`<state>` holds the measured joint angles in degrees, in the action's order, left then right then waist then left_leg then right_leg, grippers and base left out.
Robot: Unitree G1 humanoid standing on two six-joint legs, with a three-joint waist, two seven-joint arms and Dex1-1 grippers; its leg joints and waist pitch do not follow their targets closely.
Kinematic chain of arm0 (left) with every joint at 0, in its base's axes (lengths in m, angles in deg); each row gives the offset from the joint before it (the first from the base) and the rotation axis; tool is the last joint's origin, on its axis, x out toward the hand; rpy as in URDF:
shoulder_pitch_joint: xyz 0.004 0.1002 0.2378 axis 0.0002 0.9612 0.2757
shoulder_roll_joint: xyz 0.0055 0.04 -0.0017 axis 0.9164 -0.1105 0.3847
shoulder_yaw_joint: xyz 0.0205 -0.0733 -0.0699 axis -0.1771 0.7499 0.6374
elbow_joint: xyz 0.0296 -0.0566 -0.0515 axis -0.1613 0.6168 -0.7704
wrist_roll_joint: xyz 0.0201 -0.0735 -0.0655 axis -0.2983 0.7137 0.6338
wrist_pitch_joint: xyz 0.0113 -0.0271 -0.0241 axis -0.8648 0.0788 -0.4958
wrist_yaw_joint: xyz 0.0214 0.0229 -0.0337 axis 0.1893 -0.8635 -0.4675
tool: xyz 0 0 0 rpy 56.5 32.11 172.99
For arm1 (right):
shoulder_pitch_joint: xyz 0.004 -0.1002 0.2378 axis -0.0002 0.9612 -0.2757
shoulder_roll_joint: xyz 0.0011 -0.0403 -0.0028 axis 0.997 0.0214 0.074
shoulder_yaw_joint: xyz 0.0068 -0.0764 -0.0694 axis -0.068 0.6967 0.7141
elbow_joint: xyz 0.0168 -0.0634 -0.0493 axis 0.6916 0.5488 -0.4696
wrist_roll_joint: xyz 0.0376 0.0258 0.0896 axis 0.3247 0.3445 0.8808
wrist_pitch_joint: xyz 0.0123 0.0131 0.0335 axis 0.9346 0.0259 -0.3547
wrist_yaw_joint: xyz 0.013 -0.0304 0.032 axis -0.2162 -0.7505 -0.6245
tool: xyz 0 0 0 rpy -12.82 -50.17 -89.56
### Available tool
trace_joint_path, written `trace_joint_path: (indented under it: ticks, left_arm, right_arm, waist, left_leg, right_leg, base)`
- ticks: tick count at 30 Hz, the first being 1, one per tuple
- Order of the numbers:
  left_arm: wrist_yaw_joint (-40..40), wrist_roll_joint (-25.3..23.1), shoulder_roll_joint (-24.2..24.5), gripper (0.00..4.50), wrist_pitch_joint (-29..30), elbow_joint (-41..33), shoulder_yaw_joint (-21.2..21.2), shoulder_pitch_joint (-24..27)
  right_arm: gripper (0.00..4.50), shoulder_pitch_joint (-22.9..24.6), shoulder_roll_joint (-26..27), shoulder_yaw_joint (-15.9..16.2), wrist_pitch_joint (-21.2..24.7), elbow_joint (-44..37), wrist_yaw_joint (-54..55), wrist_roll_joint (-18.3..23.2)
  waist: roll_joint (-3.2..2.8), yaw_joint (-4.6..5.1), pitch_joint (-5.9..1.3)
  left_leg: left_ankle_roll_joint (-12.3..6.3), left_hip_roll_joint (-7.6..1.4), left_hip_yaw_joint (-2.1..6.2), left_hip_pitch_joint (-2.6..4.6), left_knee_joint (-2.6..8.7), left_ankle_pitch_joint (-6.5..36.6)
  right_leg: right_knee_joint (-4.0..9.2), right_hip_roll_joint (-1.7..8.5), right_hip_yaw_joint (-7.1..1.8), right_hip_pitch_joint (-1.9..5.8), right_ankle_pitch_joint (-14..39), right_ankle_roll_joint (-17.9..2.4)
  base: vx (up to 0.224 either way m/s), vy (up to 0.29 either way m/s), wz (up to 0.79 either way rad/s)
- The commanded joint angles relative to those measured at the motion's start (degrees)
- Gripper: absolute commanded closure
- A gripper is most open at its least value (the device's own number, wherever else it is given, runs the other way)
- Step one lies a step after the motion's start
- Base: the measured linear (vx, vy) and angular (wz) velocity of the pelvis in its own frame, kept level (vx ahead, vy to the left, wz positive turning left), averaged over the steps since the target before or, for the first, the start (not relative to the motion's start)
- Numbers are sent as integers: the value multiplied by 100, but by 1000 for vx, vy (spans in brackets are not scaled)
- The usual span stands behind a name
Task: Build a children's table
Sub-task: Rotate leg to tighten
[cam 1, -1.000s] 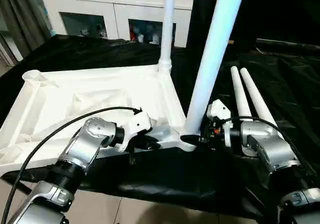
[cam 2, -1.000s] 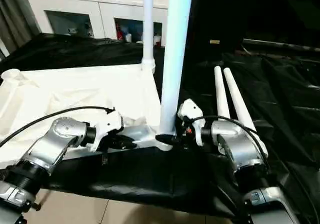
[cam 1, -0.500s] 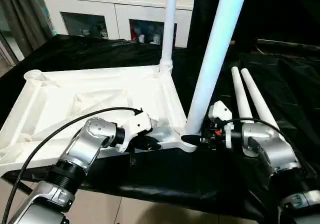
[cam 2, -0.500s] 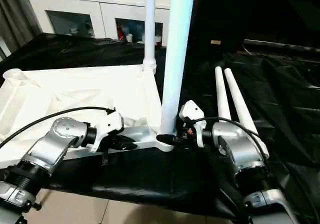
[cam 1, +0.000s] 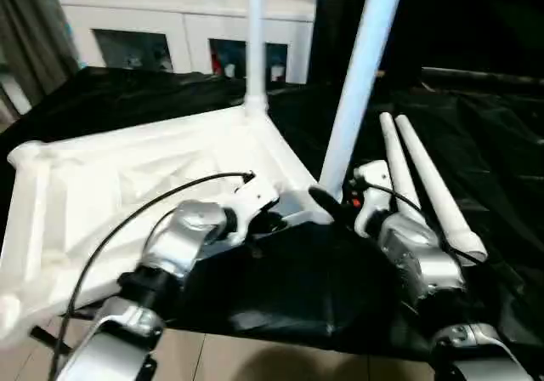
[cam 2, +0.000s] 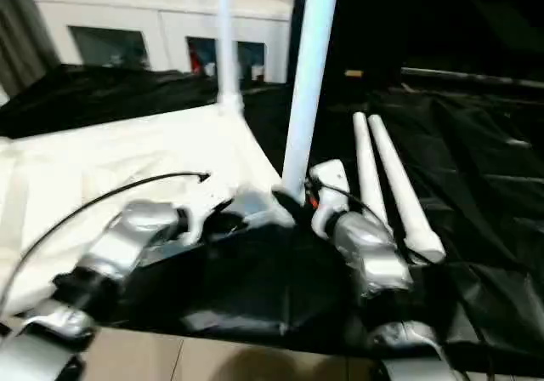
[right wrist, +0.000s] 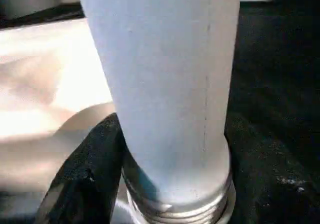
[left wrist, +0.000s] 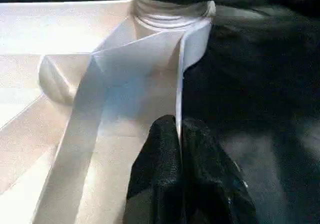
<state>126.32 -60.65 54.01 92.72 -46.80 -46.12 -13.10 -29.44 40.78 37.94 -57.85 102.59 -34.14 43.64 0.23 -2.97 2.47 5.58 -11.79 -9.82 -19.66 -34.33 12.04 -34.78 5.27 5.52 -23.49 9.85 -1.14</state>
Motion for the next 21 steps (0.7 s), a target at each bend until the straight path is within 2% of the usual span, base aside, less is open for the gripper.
trace_joint_path:
  ticks: [1,2,3,4,5,6,7,8,14,15,16,17,18,19,20,21]
  left_arm:
    - [-680,215,-362,450,-78,-65,294,-164]
    - [-684,168,-409,450,-136,-57,251,-166]
    - [-684,168,-409,450,-136,-57,251,-166]
    - [-651,132,-418,450,-187,-55,215,-162]
    - [-656,95,-420,450,-234,-40,188,-163]
    - [-619,83,-390,450,-275,-43,172,-147]
    - [-597,77,-368,450,-300,-47,169,-135]
    - [-480,80,-296,450,-369,-50,153,-103]
    - [-150,140,-137,450,-466,-161,96,-20]
    - [-67,155,-99,450,-476,-198,83,4]
    - [422,222,127,450,-593,-404,-5,141]
    - [735,270,280,450,-643,-540,-55,234]
    - [972,314,407,450,-664,-647,-82,310]
    - [1102,339,478,450,-675,-701,-92,351]
    - [1316,392,585,450,-733,-776,-114,407]
    - [1350,400,602,450,-742,-787,-117,416]
  right_arm:
    - [186,88,306,4,303,630,546,8]
    - [186,-4,394,24,254,713,596,-55]
    - [186,-4,394,24,254,713,596,-55]
    - [186,-63,443,61,182,761,569,-123]
    - [186,-115,476,100,84,822,520,-172]
    - [186,-131,481,148,-45,821,406,-209]
    - [186,-140,481,158,-126,824,318,-192]
    - [130,-179,459,169,-348,843,111,-168]
    - [85,-257,331,110,-397,774,-310,-54]
    - [85,-253,279,138,-356,724,-441,-44]
    - [85,-161,-20,319,-182,401,-1152,-18]
    - [85,-63,-239,459,-88,147,-1642,-3]
    - [85,44,-438,580,-15,-92,-2061,21]
    - [85,100,-550,641,-12,-201,-2306,31]
    - [85,190,-730,731,-7,-363,-2598,35]
    - [85,204,-759,745,-7,-389,-2644,36]
  waist:
    - [69,11,-299]
    - [63,12,-293]
    - [62,18,-302]
    - [96,21,-310]
    - [73,11,-308]
    - [96,22,-309]
    - [84,20,-303]
    - [83,16,-306]
    - [90,62,-291]
    - [98,73,-287]
    - [86,64,-287]
    - [102,50,-300]
    - [93,41,-312]
    - [78,29,-316]
    - [80,22,-335]
    - [82,0,-365]
  left_leg:
    - [-134,-56,16,-35,435,1213]
    - [-179,-56,9,-27,437,1251]
    - [-217,-53,16,-52,444,1258]
    - [-238,-54,14,-61,444,1231]
    - [-263,-59,12,-56,447,1199]
    - [-276,-63,8,-62,446,1207]
    - [-288,-61,9,-65,449,1222]
    - [-309,-64,8,-59,446,1239]
    - [-357,-62,11,-79,457,1278]
    - [-375,-61,14,-82,456,1308]
    - [-398,-59,23,-81,461,1316]
    - [-476,-72,31,-119,457,1224]
    - [-499,-92,29,-116,454,1131]
    - [-559,-100,6,-83,438,1055]
    - [-566,-111,2,-81,430,975]
    - [-632,-115,-1,-138,405,551]
  right_leg:
    - [623,297,-222,261,2911,-495]
    - [627,289,-224,247,2835,-505]
    - [616,292,-225,266,2762,-508]
    - [610,294,-226,274,2710,-499]
    - [600,298,-235,268,2605,-526]
    - [594,297,-237,264,2585,-538]
    - [598,299,-235,271,2605,-543]
    - [599,310,-238,269,2605,-557]
    - [610,305,-234,280,2698,-580]
    - [621,306,-229,283,2793,-568]
    - [625,303,-222,298,2812,-563]
    - [603,306,-233,340,2656,-566]
    - [577,314,-250,329,2488,-619]
    - [568,304,-262,291,2236,-743]
    - [537,309,-269,296,2063,-812]
    - [428,294,-274,334,1376,-1031]
  base:
    - [0,0,0]
    - [0,0,0]
    - [0,0,0]
    - [0,0,0]
    - [0,0,0]
    - [0,0,0]
    - [0,0,0]
    - [0,0,0]
    - [0,0,0]
    - [0,0,0]
    - [0,0,0]
    - [0,0,0]
    - [0,0,0]
    - [0,0,0]
    - [0,0,0]
    - [0,0,0]
